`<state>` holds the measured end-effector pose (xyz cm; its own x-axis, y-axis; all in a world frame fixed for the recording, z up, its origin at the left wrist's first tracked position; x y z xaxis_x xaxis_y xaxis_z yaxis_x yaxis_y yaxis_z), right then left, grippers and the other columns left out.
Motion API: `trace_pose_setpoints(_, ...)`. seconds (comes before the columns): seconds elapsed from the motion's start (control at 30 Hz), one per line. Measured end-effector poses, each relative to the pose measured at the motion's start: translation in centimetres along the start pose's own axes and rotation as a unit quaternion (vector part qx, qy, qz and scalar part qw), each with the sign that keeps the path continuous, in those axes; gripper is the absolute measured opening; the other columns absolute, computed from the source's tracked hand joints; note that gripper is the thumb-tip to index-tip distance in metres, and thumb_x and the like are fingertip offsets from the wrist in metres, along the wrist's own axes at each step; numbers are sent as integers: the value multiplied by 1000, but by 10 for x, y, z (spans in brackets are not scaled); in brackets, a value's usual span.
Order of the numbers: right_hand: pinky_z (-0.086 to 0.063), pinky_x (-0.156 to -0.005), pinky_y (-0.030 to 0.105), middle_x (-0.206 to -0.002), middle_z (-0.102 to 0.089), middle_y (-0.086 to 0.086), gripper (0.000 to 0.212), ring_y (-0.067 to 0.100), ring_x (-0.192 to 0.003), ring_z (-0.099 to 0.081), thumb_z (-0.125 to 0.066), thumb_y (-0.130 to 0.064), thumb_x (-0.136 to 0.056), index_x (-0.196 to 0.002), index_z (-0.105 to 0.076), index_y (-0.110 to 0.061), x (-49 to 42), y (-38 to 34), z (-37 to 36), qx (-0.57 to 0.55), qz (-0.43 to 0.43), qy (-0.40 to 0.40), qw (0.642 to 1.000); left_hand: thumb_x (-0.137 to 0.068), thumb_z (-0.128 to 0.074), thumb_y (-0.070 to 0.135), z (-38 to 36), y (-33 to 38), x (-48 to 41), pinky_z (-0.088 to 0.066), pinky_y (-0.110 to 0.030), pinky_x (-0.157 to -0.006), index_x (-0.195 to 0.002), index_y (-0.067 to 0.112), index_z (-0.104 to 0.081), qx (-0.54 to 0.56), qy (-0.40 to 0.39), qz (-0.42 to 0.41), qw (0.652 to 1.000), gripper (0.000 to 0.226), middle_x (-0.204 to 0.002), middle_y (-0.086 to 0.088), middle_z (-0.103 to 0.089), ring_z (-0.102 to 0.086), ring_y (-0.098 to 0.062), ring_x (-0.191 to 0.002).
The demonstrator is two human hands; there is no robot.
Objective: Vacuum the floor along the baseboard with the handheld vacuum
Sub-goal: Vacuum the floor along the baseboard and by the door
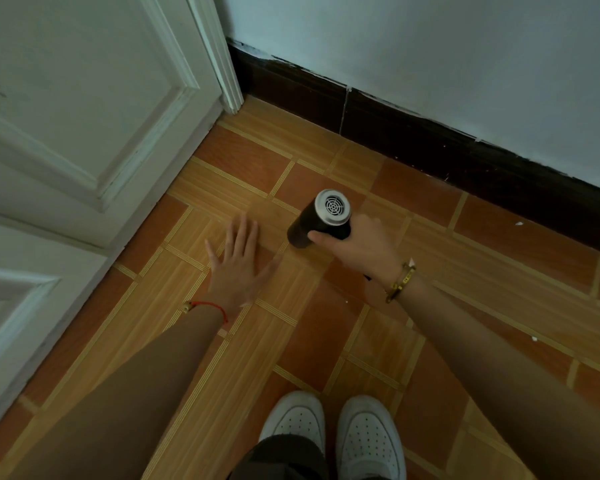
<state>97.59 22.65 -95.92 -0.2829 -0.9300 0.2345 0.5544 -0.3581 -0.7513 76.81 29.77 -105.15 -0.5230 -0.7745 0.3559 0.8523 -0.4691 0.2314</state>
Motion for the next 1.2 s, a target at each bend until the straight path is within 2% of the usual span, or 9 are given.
trace_pose_setpoints(0.1,-38,-67,9,-89,-61,-13,45,-1,-82,-54,-70,-46,-83,-117,-64,-17,-5,-14,-8,11,32,20,999,-90,-19,77,-1,-11,6,17,-65,-116,-157,29,15,5,-2,-4,1000,89,-165,5,25,27,-19,-151)
trace_pose_setpoints(0.2,-35,-54,1,-75,-54,-23,39,-3,-71,-52,-72,-43,-81,-108,-66,-15,-12,-19,-16,6,39,-8,999,-90,-22,76,-4,-18,12,16,-66,-116,-157,30,16,5,1,-12,1000,90,-165,6,25,27,-19,-151)
trace_pose_setpoints(0.37,-44,-70,19,-91,-64,-7,46,8,-88,-58,-71,-46,-81,-114,-65,-15,-15,-21,-16,19,25,14,999,-89,-24,76,-2,-26,14,17,-65,-115,-157,30,17,7,4,-6,1000,91,-166,5,22,24,-21,-152)
trace_pose_setpoints(0.5,-34,-53,9,-63,-53,-19,22,-4,-59,-52,-71,-46,-81,-78,-57,-29,-10,-18,-17,29,17,-37,999,-88,-24,76,0,-23,14,20,-64,-114,-157,30,16,10,7,-10,1000,91,-166,5,22,24,-21,-152)
trace_pose_setpoints(0.63,-45,-68,19,-72,-56,-13,29,7,-73,-57,-69,-47,-82,-97,-63,-23,-4,-7,-1,16,-17,19,1000,-91,-28,72,2,-14,10,15,-66,-116,-157,30,15,6,0,-20,1000,90,-166,5,21,24,-22,-151)
trace_pose_setpoints(0.8,-48,-42,21,-56,-65,1,30,11,-39,-56,-70,-45,-83,-84,-62,-16,9,16,4,-54,-100,-112,987,-92,-27,71,1,5,5,14,-66,-116,-156,32,18,-4,-22,-45,999,87,-164,6,24,25,-23,-151)
trace_pose_setpoints(1.0,-45,-60,21,-75,-57,-11,38,8,-73,-58,-66,-54,-82,-104,-60,-24,24,26,29,71,-65,-20,995,-97,-18,68,0,29,3,18,-63,-117,-156,31,19,-20,-29,-99,994,79,-165,6,24,25,-21,-151)
trace_pose_setpoints(1.1,-46,-41,16,-61,-63,-7,25,2,-43,-58,-69,-51,-81,-86,-52,-35,39,35,27,20,-98,-117,988,-97,-17,69,-3,40,1,21,-62,-116,-155,32,21,-18,-40,-119,992,79,-164,6,26,26,-21,-151)
trace_pose_setpoints(1.2,-44,-39,16,-60,-65,-4,29,2,-40,-57,-70,-51,-80,-95,-52,-33,53,40,24,15,-107,-144,984,-97,-18,69,-7,50,-3,18,-64,-117,-154,33,22,-21,-43,-126,991,78,-164,7,26,27,-21,-150)
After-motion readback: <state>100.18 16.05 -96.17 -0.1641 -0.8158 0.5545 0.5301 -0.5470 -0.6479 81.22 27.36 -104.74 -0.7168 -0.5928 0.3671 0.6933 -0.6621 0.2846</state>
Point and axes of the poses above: each hand's wrist, its own x-axis away from the middle knuckle, its own z-axis out of the back of the hand, y = z × x, the point moved 7 cm from there along -x, towards the middle knuckle
